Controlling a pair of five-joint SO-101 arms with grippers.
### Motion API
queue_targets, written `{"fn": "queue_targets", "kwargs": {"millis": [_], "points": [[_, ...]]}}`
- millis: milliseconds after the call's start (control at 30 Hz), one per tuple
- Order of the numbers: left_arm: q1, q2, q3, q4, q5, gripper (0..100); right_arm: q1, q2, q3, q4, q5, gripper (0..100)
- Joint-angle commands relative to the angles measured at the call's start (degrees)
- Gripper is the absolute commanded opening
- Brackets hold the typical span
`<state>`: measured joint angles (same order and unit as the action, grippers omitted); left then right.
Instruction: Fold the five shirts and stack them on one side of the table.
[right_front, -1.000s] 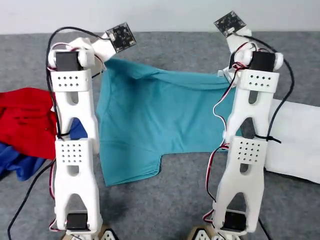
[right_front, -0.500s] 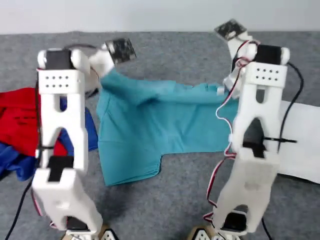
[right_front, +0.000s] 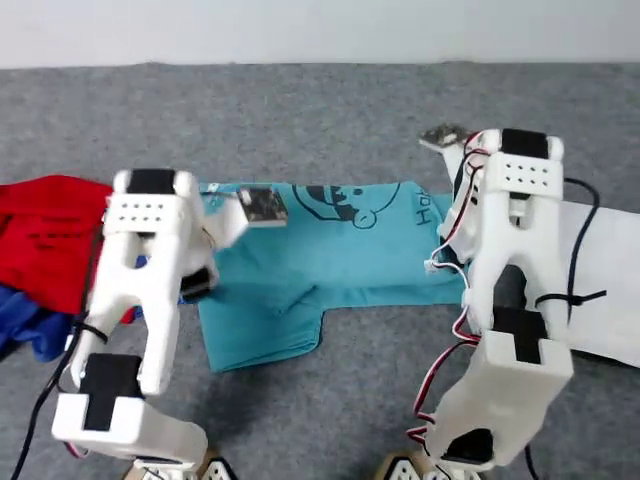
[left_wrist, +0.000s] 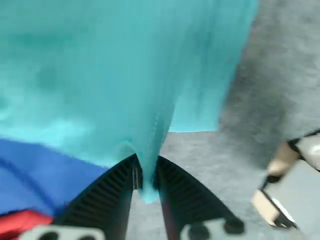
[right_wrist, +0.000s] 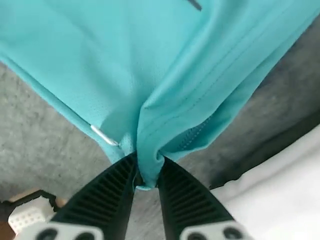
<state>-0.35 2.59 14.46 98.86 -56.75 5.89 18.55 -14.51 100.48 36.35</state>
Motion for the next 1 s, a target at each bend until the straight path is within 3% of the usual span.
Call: {"fn": "queue_targets", "kwargs": {"millis": [0, 400, 633, 800, 967], "points": [[2.5, -3.1, 3.0, 1.7, -0.9, 1, 1.2, -3.9, 0.8, 0.9, -0.6, 1.2], [3.2, -2.7, 5.8, 1.8, -0.9, 2, 4.5, -3.8, 1.3, 0.8, -0.2, 1.2], [8.4, -2.7, 13.9, 0.8, -1.9, 2, 3.6, -3.7, 1.3, 0.3, -0.2, 1.2], [6.2, -3.2, 14.4, -1.8, -1.8, 9, 3.6, -2.0, 1.2, 0.7, -0.2, 1.3], [3.0, -3.3, 10.8, -2.1, 3.3, 14, 3.6, -2.2, 1.0, 0.9, -0.5, 12.1]]}}
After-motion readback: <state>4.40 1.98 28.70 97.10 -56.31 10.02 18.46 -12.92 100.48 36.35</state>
